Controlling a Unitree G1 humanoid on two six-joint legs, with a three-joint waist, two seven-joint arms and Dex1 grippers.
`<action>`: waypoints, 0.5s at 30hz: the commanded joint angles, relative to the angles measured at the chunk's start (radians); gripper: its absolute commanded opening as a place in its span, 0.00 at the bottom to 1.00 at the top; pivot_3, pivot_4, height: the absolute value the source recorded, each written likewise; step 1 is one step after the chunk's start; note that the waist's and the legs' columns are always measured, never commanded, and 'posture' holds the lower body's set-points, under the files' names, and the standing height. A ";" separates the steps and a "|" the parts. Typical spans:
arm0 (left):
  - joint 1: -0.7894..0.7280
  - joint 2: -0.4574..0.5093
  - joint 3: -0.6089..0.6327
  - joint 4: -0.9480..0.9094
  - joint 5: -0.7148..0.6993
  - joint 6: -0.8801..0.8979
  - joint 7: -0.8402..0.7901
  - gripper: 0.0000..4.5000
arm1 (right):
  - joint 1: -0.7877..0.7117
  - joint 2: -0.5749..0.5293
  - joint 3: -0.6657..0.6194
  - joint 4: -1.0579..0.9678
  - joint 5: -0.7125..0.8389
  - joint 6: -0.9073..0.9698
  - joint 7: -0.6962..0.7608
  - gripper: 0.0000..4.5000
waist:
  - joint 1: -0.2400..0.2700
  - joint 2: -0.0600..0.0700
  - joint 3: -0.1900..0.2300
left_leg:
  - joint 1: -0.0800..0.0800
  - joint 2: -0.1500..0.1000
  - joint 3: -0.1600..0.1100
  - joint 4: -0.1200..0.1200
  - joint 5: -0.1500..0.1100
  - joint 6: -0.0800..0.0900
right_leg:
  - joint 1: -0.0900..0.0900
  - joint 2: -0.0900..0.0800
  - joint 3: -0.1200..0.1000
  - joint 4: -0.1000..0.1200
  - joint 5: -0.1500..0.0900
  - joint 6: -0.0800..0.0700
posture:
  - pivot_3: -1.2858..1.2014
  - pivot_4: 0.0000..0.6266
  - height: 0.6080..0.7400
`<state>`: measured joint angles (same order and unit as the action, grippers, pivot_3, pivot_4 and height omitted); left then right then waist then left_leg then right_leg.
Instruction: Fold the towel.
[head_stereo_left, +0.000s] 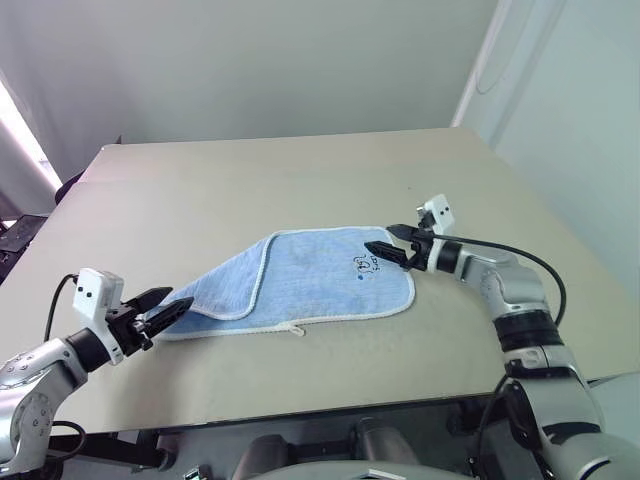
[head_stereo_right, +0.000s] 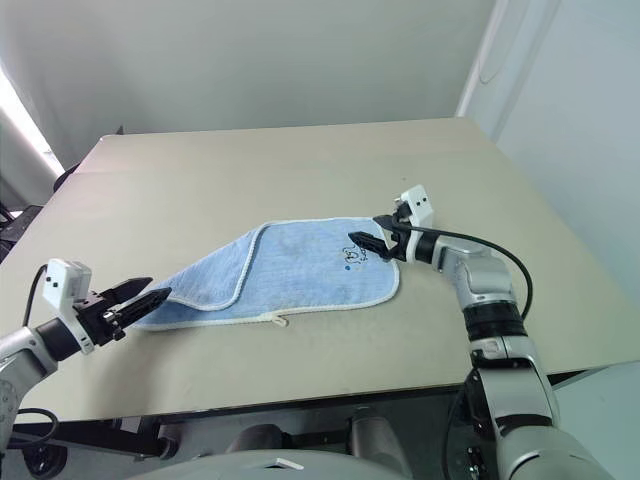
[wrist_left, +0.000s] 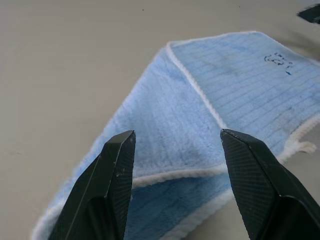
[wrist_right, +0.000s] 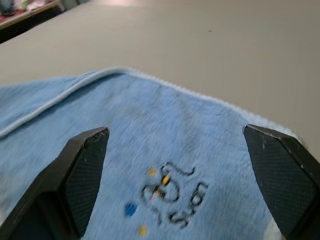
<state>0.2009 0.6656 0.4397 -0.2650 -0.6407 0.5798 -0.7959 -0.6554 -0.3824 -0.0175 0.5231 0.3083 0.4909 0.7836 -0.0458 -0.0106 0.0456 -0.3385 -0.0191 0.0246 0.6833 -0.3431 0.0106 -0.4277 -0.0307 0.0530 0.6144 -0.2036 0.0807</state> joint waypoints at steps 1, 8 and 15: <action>-0.028 0.003 -0.005 -0.031 -0.002 -0.020 0.005 0.64 | -0.080 0.035 -0.011 0.103 -0.041 -0.068 -0.067 0.99 | 0.000 0.000 0.000 | 0.000 0.000 0.000 0.000 0.000 0.000 | 0.000 0.000 0.000 0.000 0.000 0.000 | 0.52 0.00 1.00; -0.008 -0.009 -0.008 -0.110 -0.015 -0.002 0.048 0.64 | -0.229 0.086 -0.030 0.462 -0.122 -0.276 -0.195 0.99 | -0.007 0.001 0.000 | -0.001 0.000 0.000 -0.001 0.000 -0.001 | -0.001 -0.001 0.000 -0.001 0.000 0.000 | 0.52 0.00 1.00; 0.055 -0.058 0.010 -0.189 -0.052 0.006 0.100 0.64 | -0.336 0.142 -0.073 0.733 -0.146 -0.296 -0.264 0.99 | -0.030 0.000 0.000 | -0.001 0.000 -0.001 -0.002 0.000 -0.001 | -0.001 -0.001 0.000 0.000 0.001 0.000 | 0.52 0.00 1.00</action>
<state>0.2538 0.6049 0.4224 -0.4133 -0.6795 0.5874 -0.7073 -0.9484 -0.2492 -0.0686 1.2359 0.1679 0.2010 0.5320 -0.0756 -0.0102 0.0454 -0.3393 -0.0192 0.0239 0.6808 -0.3429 0.0098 -0.4285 -0.0314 0.0532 0.6143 -0.2029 0.0804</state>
